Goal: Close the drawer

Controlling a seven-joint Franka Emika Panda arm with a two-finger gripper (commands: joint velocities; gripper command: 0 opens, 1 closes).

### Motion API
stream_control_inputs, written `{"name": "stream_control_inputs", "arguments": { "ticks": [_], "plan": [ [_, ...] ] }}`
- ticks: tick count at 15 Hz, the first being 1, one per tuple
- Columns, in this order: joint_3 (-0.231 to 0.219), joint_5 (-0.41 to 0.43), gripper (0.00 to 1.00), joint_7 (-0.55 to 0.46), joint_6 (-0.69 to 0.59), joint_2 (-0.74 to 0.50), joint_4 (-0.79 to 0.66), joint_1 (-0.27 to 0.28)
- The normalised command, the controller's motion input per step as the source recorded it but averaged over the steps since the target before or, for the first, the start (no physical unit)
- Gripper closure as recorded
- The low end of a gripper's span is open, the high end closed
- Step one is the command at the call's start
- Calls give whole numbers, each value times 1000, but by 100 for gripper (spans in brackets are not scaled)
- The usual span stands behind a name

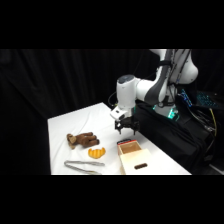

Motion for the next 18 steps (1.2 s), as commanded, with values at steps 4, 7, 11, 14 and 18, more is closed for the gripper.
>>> {"name": "stream_control_inputs", "arguments": {
  "ticks": [4,7,11,14,18],
  "plan": [
    [190,104,0,-518,157,298,196,-123],
    [205,3,0,-288,79,246,236,-59],
    [167,-115,0,-75,20,187,241,89],
    [149,-128,0,8,-41,131,224,157],
    [143,-117,0,78,-83,105,218,192]
  ]
}}
